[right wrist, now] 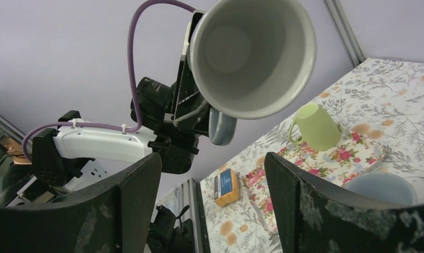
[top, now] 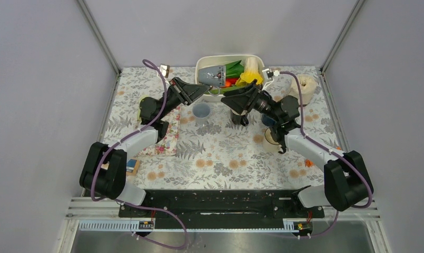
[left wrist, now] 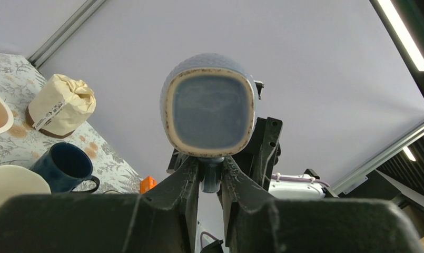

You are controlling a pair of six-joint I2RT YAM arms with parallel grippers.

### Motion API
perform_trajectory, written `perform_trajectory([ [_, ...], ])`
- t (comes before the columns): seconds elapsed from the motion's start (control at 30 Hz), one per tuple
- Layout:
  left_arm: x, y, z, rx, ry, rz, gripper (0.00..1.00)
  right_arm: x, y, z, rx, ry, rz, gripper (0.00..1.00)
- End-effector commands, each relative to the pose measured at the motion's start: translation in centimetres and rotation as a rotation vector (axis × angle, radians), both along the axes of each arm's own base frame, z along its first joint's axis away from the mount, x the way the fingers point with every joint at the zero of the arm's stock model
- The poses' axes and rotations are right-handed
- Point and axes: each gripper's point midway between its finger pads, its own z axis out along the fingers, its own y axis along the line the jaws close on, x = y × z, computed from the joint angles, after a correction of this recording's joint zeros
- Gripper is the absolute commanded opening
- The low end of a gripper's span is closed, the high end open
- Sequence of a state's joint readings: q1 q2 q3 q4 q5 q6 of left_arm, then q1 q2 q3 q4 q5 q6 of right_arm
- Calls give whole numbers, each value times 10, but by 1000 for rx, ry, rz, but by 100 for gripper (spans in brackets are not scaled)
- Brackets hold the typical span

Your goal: Turn the mug right side up

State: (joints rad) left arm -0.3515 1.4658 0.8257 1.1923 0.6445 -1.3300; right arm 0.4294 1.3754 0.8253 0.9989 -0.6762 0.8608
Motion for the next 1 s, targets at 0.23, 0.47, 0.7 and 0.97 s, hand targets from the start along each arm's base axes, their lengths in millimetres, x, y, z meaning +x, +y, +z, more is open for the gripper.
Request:
perform_trajectory([
  [0.23,-16,-13,20,-79,-97,-16,0,1,10,12,98,21,-24,74],
  [0.47,-22,-21,20,-85,-105,-48,0,2,9,13,132,58,-25,61],
  [0.7,-29,-30,17,-74,-129,-79,0,1,6,20,164,82,-23,44],
  [0.97,-39,-39,12,-52,-155,-110,0,-1,-1,30,186,70,-32,22],
])
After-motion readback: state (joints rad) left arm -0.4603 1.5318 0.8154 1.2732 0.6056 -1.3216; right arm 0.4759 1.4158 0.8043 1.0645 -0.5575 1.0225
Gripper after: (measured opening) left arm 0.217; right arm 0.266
